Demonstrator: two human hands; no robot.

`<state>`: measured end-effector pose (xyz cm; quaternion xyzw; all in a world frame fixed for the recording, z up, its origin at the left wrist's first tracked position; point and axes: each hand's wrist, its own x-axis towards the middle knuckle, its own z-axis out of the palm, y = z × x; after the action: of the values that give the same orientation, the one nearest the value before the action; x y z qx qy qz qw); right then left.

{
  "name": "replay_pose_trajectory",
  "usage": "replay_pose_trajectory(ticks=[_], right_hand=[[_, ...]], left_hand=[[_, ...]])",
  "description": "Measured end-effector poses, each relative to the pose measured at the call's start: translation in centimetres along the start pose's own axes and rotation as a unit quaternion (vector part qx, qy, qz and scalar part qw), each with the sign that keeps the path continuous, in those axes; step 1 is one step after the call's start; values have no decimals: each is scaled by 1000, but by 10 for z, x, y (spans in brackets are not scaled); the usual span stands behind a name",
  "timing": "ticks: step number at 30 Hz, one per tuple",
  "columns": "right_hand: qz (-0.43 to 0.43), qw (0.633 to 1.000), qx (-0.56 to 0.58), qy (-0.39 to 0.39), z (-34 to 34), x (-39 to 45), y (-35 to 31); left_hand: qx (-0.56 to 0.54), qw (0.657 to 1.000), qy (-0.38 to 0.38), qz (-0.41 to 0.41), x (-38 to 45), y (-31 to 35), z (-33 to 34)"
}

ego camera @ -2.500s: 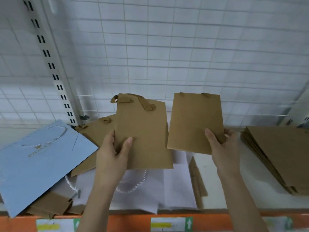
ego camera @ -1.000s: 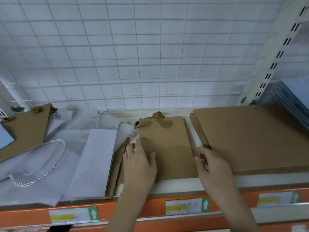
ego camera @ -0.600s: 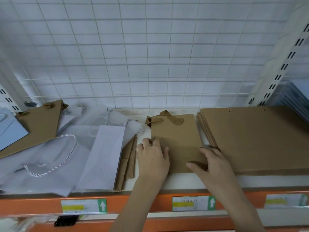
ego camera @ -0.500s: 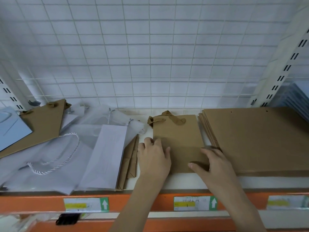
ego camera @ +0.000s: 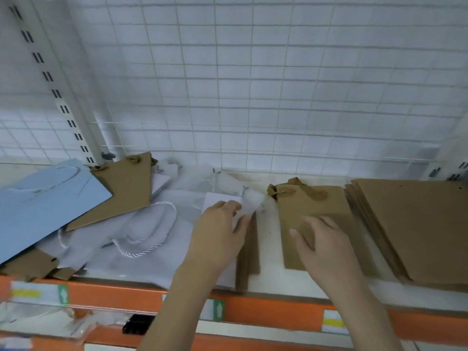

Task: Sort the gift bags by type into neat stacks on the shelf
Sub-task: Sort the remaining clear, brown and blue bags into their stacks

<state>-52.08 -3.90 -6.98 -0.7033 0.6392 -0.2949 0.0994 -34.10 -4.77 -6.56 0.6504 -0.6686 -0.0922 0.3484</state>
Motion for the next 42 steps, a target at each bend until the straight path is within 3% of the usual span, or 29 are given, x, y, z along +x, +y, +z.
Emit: replay_pose_trajectory(ticks=[7, 15, 19, 23, 27, 33, 38, 42], right_hand=[[-73, 996, 55, -15, 59, 8, -98], [-124, 989, 74, -23, 123, 17, -192], [-107, 993, 51, -25, 149, 37, -234], [-52, 996, -56, -54, 171, 64, -261], [30, 981, -123, -147, 181, 85, -271], [46, 971, -101, -211, 163, 97, -266], [99, 987, 8, -130, 151, 86, -258], [73, 992, 75, -73, 153, 65, -254]], left_hand=[[30, 993, 72, -94, -16, -104, -87], [57, 978, 150, -131, -20, -201, -163], [71, 973, 159, -148, -20, -240, -189], [71, 973, 161, -149, -24, -263, -204], [68, 972, 157, -160, -28, -277, -208], [87, 958, 122, -243, -29, -293, -211], [160, 925, 7, -345, -33, -285, -221], [134, 922, 4, -363, -35, -282, -227]])
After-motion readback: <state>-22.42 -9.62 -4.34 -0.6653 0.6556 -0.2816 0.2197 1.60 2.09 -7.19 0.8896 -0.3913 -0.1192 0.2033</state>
